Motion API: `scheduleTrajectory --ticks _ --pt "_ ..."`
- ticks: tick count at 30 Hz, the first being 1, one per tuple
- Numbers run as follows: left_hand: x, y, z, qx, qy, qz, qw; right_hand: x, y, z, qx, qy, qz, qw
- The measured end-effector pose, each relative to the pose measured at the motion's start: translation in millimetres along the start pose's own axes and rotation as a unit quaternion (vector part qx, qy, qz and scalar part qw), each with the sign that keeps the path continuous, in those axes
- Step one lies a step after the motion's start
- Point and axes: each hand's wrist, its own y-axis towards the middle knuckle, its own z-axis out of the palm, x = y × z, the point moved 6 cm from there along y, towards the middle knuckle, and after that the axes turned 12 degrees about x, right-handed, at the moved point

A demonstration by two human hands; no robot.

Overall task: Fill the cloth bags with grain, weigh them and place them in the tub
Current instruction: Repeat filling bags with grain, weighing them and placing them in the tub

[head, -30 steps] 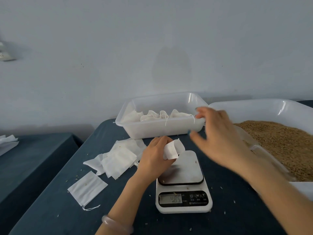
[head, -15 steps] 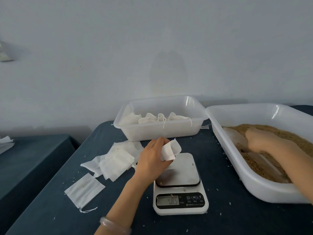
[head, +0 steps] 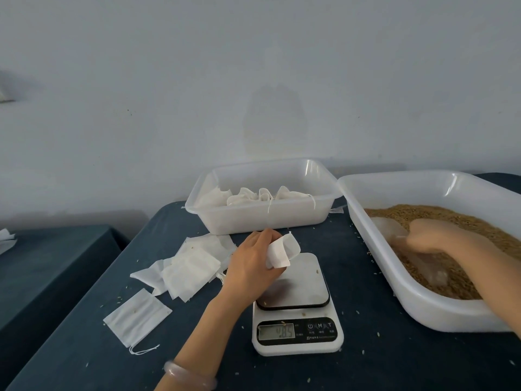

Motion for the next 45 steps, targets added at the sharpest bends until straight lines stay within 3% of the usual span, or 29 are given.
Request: scheduleTrajectory --ticks 5,8,13,17,21,23,27,34,45 --pt "0.5 -0.2 0.8 0.011 -0.003 -0.002 1.000 4.8 2.9 -3.7 -0.056 0.110 -0.044 0.991" --pt "0.3 -0.5 0.0 0.004 -0.003 -0.001 1.000 -2.5 5.1 -7.2 -0.065 0.160 -0.013 0.985" --pt "0.9 -0.3 0.7 0.011 -0.001 -0.004 1.000 -12.5 8.3 4.9 -0.022 0.133 0.077 0.988" --pt "1.3 -0.3 -0.1 0.004 0.003 -0.003 1.000 -6.7 8.5 15.9 0.021 0.201 0.031 0.979" --pt "0.6 -0.2 0.1 0.007 0.004 -0.004 1.000 6.4 5.6 31.2 0.138 0.250 -0.019 0.958" --pt "0.6 -0.2 0.3 0.008 0.002 -0.005 1.000 8.6 7.4 26.2 0.123 0.193 -0.028 0.973" --pt "0.5 -0.5 0.8 0.010 0.003 -0.004 1.000 16.1 -3.5 15.2 0.121 0.201 -0.057 0.970" --pt "0.0 -0.8 -1.7 -0.005 -0.004 -0.006 1.000 11.2 -1.0 6.1 0.119 0.359 -0.082 0.922" --pt "6.3 0.1 -2.0 0.002 -0.092 -0.059 0.994 3.6 -2.3 -8.8 0.020 0.449 -0.094 0.888"
